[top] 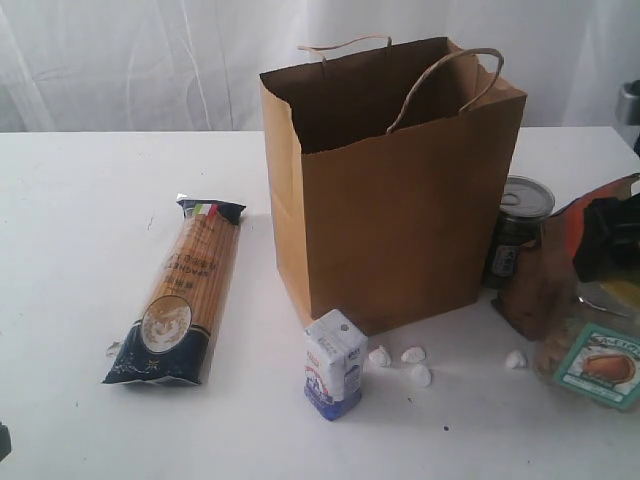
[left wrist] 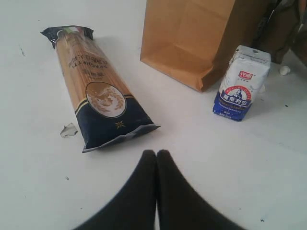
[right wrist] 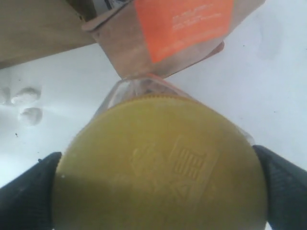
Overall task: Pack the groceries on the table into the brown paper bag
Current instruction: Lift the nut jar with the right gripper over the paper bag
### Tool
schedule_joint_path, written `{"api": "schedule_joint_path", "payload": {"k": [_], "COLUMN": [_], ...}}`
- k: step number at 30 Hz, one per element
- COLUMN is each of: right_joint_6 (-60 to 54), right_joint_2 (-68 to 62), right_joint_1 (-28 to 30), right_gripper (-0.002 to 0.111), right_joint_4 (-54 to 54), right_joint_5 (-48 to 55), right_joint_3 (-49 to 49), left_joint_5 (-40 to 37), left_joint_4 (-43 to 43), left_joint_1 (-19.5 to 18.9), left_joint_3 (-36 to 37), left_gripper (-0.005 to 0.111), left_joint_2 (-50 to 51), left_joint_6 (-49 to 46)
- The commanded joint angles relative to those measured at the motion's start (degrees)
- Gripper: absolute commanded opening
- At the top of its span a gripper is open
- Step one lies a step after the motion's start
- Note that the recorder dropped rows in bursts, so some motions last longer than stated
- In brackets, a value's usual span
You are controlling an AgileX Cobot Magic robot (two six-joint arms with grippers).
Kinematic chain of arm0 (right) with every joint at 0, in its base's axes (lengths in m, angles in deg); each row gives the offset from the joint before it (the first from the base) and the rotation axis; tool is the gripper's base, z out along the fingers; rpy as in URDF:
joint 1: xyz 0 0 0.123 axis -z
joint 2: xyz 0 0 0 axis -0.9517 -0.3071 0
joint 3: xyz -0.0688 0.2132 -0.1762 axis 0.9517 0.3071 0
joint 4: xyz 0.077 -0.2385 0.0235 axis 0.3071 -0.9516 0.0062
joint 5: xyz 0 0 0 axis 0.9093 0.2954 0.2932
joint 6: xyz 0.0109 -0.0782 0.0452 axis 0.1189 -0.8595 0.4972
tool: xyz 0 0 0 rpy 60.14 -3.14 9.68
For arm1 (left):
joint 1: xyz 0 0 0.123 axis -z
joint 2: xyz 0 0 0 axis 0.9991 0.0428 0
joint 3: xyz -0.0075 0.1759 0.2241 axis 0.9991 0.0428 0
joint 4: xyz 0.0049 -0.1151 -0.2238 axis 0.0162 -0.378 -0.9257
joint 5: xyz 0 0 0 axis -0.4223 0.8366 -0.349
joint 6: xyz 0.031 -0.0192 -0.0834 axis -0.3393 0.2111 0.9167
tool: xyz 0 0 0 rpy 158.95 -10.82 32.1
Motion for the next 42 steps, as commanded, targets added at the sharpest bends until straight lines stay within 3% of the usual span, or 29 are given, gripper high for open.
{"api": "schedule_joint_path", "payload": {"k": [1,14,22,37,42], "right_joint_6": [0.41,0.41,-0.20,-11.52,-17.20], "right_joint_2": [3.50,9.08,8.81,-6.23,-12.04], "right_joint_1": [-0.08,-0.08,-0.08,-0.08,-2.70], "right_gripper": [0.000,0.000,0.000,0.000,0.000], "right_joint_4": [0.05,2.18,8.40,23.26,29.41], "right_joint_5": [4.04,11.24,0.83,-7.72,-7.47], "right_joint_3": [-3.57,-22.49,-31.80,-46.43,-50.37], "left_joint_5": [-0.16,-0.16,-0.16,-0.16,-0.16], "left_joint_4": [0.03,0.03,0.03,0.03,0.03], "left_joint_1": [0.21,0.21,0.21,0.21,0.21], "left_joint_3": [0.22,0.22,0.22,0.22,0.22], "left_gripper": [0.000,0.000,0.000,0.000,0.000], "left_joint_2": [-0.33,-0.33,-0.33,-0.33,-0.33], "left_joint_6": [0.33,0.33,0.33,0.33,0.33]}}
